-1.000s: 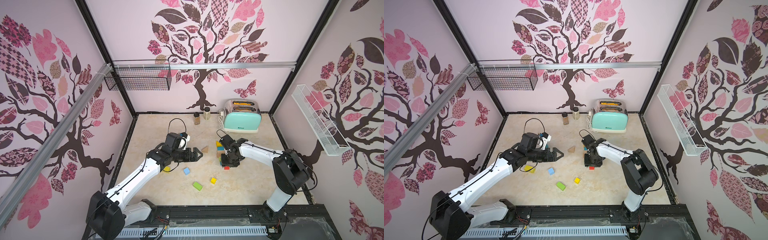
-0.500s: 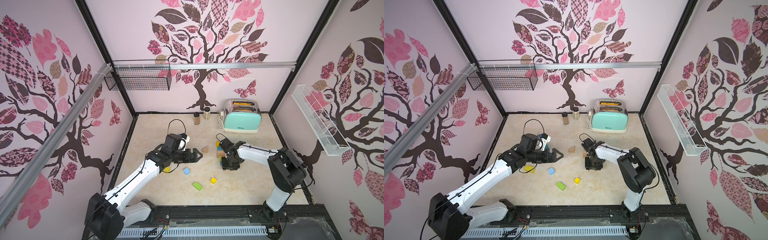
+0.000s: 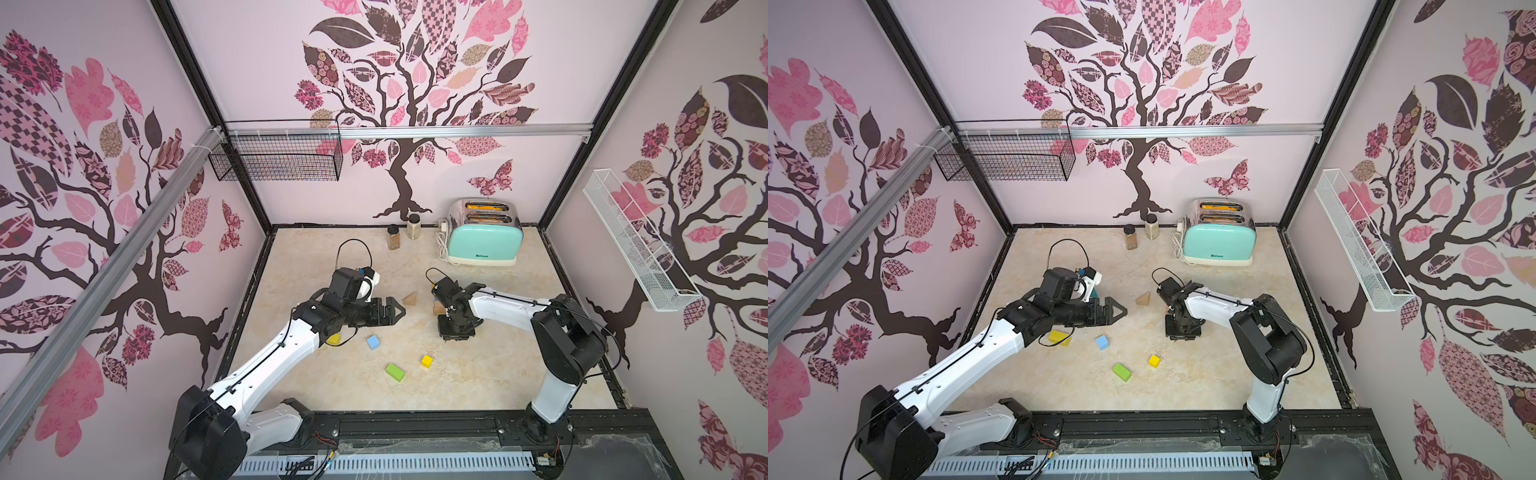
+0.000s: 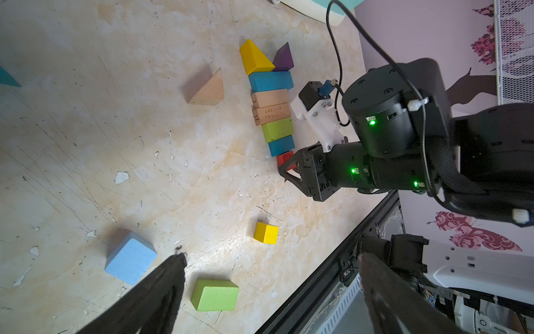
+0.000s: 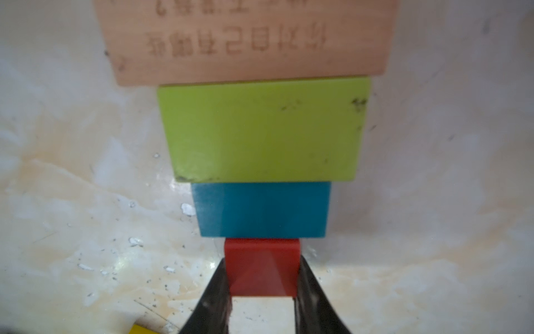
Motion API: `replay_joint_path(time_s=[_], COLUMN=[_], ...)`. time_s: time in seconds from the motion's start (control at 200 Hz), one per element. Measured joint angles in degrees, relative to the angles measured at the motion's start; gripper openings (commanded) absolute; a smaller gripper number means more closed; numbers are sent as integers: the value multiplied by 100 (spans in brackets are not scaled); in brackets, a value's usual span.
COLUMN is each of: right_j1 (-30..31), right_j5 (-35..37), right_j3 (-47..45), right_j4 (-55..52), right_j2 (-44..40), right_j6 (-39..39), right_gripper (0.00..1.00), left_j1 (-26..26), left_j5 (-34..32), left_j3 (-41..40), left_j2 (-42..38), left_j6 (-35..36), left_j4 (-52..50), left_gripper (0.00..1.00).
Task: Assemble a carrot with building blocks
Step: Adjust the building block at the center of the board.
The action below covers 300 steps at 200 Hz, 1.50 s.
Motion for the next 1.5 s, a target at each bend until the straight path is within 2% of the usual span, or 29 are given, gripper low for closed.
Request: replay_joint_path(time_s=[0.59,1.34,1.501], right_j1=[55,-35,-52], right_j5=[247,142,140], right_j3=[116,203,205], right_j4=[-131,-199,-205], right_j2=[98,192,201], right_j6=[131,258,225], right_gripper=[31,33,39], left_j1=[-28,-28,-28], left_j5=[-2,-2,-2], left_j3=[0,0,0], left_j2=[0,0,0], left_j6=[0,2,2], left_j4=[2,-28,-26], left_gripper=[98,98,98])
